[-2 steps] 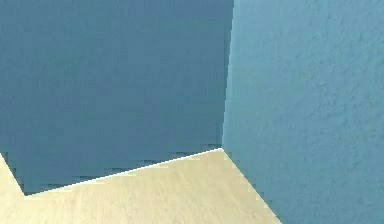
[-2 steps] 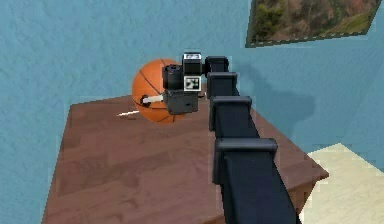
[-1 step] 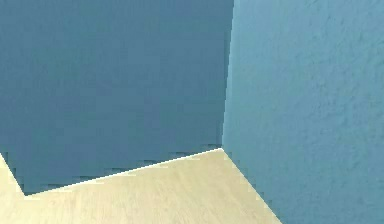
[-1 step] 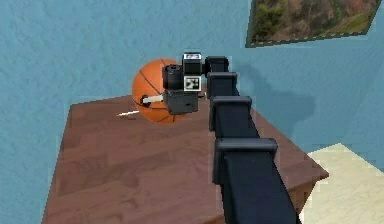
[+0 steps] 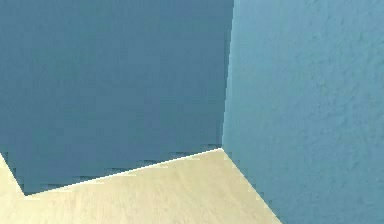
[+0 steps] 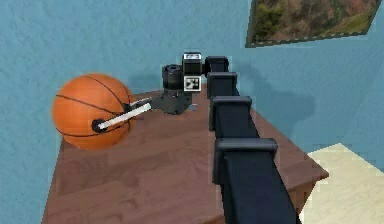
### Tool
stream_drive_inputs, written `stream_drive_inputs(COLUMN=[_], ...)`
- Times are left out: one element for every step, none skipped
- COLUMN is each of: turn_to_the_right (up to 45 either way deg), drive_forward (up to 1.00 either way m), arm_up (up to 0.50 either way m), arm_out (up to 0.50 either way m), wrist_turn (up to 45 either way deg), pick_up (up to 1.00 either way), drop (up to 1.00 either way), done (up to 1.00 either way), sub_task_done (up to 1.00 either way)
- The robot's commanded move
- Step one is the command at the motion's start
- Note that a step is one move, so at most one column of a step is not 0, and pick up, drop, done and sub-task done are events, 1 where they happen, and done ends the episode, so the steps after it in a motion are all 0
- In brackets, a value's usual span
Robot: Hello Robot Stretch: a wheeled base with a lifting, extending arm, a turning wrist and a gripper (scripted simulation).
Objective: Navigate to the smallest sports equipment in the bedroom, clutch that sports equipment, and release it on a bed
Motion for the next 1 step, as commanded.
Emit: stream_drive_inputs(turn_to_the_right=[0.0], drive_forward=[0.0], arm_up=[0.0], arm_out=[0.0], wrist_turn=[-45.0], pick_up=[0.0], drop=[0.0], done=[0.0], sub_task_done=[0.0])
